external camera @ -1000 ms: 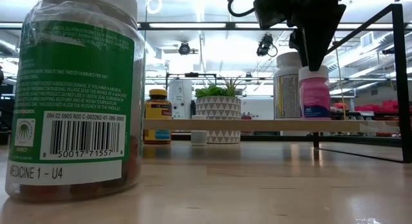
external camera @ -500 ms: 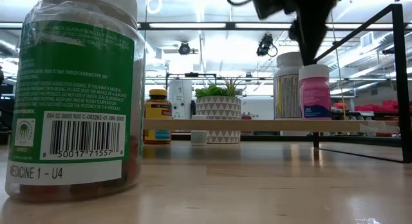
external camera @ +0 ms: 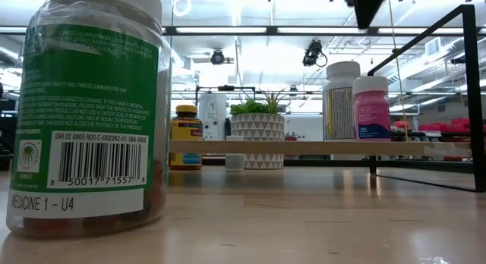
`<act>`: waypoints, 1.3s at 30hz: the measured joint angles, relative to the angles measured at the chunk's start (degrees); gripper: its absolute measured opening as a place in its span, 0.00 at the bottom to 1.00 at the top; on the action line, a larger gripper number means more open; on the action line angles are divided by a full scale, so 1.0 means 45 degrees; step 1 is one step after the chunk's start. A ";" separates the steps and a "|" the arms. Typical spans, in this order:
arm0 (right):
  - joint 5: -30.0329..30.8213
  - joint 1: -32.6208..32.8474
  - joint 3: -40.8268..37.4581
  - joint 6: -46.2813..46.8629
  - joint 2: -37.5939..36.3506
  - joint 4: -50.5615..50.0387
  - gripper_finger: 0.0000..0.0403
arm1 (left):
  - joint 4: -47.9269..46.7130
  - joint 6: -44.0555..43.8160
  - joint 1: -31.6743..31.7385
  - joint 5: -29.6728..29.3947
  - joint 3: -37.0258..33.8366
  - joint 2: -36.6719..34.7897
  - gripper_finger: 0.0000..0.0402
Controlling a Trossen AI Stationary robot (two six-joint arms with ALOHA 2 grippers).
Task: Pick and place medicine bottles onto shelf by color
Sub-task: Put the large green medicine bottle on the shelf
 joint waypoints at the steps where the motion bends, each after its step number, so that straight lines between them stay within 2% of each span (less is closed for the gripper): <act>1: 0.0180 0.0064 0.0236 0.0198 0.0000 -0.0142 0.73 | -0.0158 0.0111 -0.0213 -0.0001 -0.0001 0.0006 0.30; 6: 0.1126 0.0349 0.1404 0.1196 -0.0005 -0.0744 0.73 | -0.1596 0.0119 -0.1261 -0.0049 -0.0001 0.0184 0.27; 9: 0.1768 0.0467 0.1948 0.1741 -0.0005 -0.1094 0.73 | -0.2662 0.0165 -0.1808 -0.0518 -0.0016 0.0448 0.26; 13: 0.2843 0.0610 0.2495 0.2471 -0.0010 -0.1482 0.73 | -0.2805 0.0641 -0.2389 -0.1161 -0.0010 0.1167 0.24; 17: 0.2974 0.0645 0.2706 0.2817 -0.0068 -0.1454 0.73 | -0.3149 0.1450 -0.2705 -0.1270 -0.0016 0.2310 0.22; 22: 0.2805 0.0704 0.2746 0.3401 -0.0427 -0.1465 0.73 | -0.3342 0.2446 -0.2939 -0.0365 -0.0011 0.3656 0.23; 25: 0.2824 0.0737 0.2746 0.3705 -0.0650 -0.1464 0.73 | -0.3572 0.2509 -0.2969 0.0144 -0.0011 0.4246 0.30; 30: 0.2899 0.0752 0.2750 0.3992 -0.1012 -0.1464 0.73 | -0.3674 0.2195 -0.2969 0.0848 -0.0011 0.4792 0.50; 35: 0.2900 0.0752 0.2750 0.3979 -0.1168 -0.1464 0.73 | -0.3680 0.2118 -0.3282 0.0922 -0.0003 0.5245 0.68; 39: 0.2904 0.0747 0.2750 0.3783 -0.1180 -0.1459 0.73 | -0.3507 0.2429 -0.3971 0.0324 -0.0001 0.5697 0.76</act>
